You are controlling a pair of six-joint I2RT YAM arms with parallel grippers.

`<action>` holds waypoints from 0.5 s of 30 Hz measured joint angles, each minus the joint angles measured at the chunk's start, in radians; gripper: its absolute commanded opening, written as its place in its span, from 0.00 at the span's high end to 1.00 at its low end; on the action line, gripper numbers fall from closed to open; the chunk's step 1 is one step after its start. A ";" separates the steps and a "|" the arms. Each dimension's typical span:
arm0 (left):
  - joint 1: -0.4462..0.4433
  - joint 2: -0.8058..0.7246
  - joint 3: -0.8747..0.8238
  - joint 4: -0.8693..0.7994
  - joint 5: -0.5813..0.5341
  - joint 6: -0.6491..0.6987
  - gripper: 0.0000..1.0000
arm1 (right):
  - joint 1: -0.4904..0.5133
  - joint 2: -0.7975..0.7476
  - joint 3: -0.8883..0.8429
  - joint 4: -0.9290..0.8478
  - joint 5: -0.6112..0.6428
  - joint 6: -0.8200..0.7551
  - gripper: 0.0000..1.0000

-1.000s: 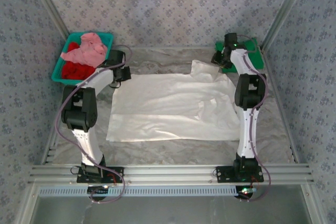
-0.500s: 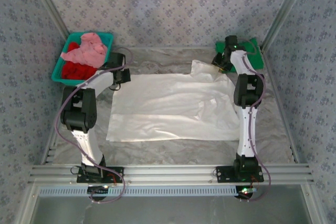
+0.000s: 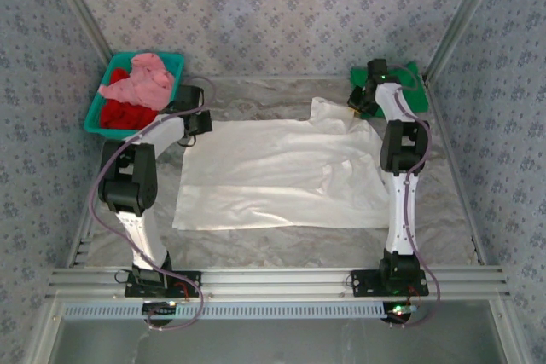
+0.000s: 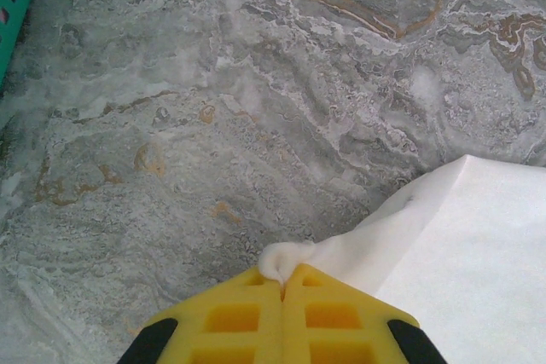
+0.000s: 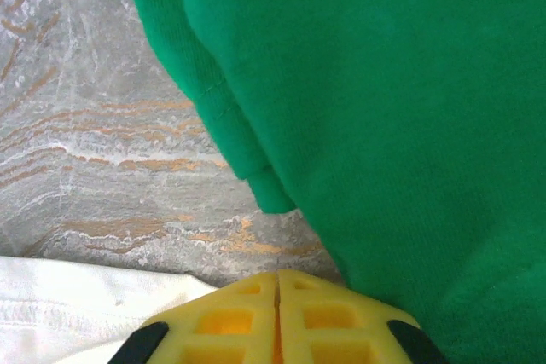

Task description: Fold and stack the t-shirts

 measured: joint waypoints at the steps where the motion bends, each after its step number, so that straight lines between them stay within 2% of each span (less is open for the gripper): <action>1: 0.002 0.000 -0.005 0.005 0.002 0.000 1.00 | 0.002 0.000 0.000 0.005 0.002 -0.004 0.96; 4: 0.013 -0.002 -0.020 0.028 0.017 0.000 1.00 | 0.011 -0.015 -0.024 0.028 0.017 -0.019 1.00; 7: 0.030 -0.014 -0.045 0.065 0.038 0.000 1.00 | 0.033 -0.059 -0.097 0.074 0.021 -0.039 1.00; 15: 0.094 -0.039 -0.078 0.177 0.125 0.011 1.00 | 0.067 -0.271 -0.277 0.223 0.021 -0.088 1.00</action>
